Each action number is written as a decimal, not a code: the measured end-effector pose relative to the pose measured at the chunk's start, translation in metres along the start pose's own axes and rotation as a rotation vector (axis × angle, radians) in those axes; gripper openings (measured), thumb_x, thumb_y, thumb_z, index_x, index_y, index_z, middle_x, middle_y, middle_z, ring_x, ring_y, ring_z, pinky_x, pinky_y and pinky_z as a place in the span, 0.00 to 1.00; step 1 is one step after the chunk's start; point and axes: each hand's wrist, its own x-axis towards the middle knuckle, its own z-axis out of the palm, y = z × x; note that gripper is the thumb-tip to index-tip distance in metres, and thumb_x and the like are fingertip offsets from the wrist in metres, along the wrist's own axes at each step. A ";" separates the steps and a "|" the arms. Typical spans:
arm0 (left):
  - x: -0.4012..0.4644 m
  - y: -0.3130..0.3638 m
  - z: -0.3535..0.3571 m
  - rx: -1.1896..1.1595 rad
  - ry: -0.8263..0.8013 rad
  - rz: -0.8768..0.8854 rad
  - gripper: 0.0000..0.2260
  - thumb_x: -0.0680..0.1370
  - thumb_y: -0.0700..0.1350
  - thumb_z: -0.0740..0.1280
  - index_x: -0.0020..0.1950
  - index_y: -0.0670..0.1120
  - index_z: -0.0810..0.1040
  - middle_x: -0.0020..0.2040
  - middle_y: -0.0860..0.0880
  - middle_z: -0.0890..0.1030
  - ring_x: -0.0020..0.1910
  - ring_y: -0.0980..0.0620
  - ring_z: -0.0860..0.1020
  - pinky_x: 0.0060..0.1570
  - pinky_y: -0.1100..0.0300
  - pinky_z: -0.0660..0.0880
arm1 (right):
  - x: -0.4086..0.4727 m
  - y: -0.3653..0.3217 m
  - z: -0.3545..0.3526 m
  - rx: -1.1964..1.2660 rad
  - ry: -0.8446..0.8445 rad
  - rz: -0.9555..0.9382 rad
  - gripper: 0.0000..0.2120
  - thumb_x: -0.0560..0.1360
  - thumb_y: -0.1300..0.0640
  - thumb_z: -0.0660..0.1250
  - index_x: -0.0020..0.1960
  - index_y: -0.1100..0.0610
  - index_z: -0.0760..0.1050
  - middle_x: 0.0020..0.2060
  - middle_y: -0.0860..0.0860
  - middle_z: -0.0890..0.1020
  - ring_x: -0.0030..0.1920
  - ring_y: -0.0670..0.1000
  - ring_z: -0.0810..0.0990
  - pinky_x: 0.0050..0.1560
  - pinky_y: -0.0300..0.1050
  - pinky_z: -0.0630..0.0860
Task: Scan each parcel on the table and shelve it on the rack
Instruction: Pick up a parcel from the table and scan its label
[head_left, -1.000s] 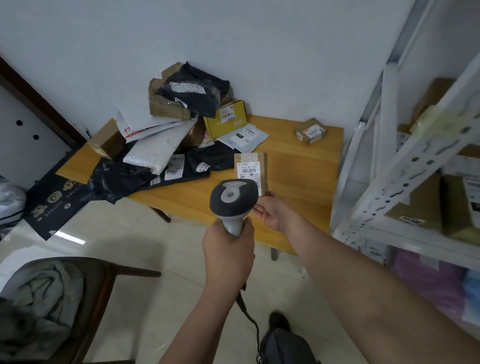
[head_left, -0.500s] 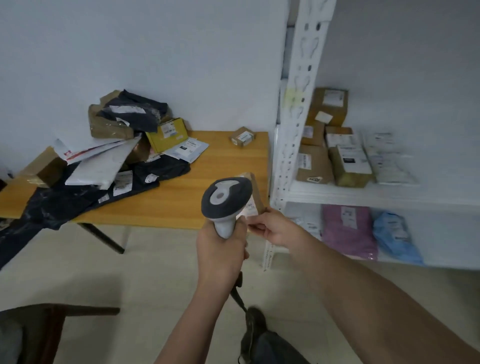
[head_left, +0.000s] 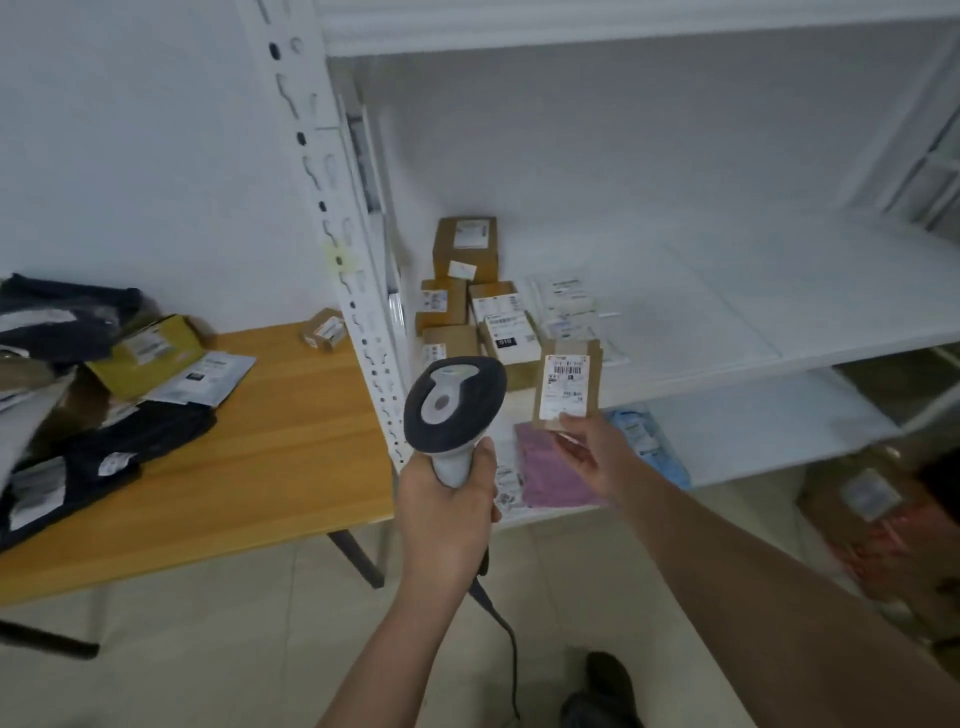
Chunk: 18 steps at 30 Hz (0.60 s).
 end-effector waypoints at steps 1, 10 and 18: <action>0.004 0.001 0.014 -0.002 -0.002 0.003 0.08 0.79 0.41 0.67 0.42 0.39 0.77 0.27 0.45 0.76 0.22 0.55 0.73 0.23 0.66 0.70 | 0.009 -0.010 -0.009 0.016 0.026 -0.016 0.14 0.76 0.69 0.66 0.61 0.62 0.74 0.55 0.59 0.82 0.56 0.56 0.81 0.57 0.47 0.79; 0.062 -0.009 0.175 0.027 0.067 -0.041 0.10 0.79 0.41 0.68 0.39 0.36 0.77 0.26 0.45 0.76 0.21 0.56 0.73 0.23 0.67 0.70 | 0.124 -0.116 -0.096 -0.174 0.273 -0.220 0.20 0.74 0.68 0.70 0.61 0.59 0.67 0.56 0.58 0.79 0.53 0.55 0.81 0.44 0.39 0.79; 0.121 -0.009 0.291 0.097 0.097 -0.083 0.12 0.79 0.40 0.68 0.39 0.34 0.76 0.26 0.44 0.76 0.20 0.57 0.73 0.21 0.67 0.69 | 0.232 -0.186 -0.134 -0.529 0.278 -0.269 0.27 0.72 0.62 0.71 0.65 0.48 0.62 0.50 0.53 0.78 0.50 0.56 0.81 0.56 0.57 0.80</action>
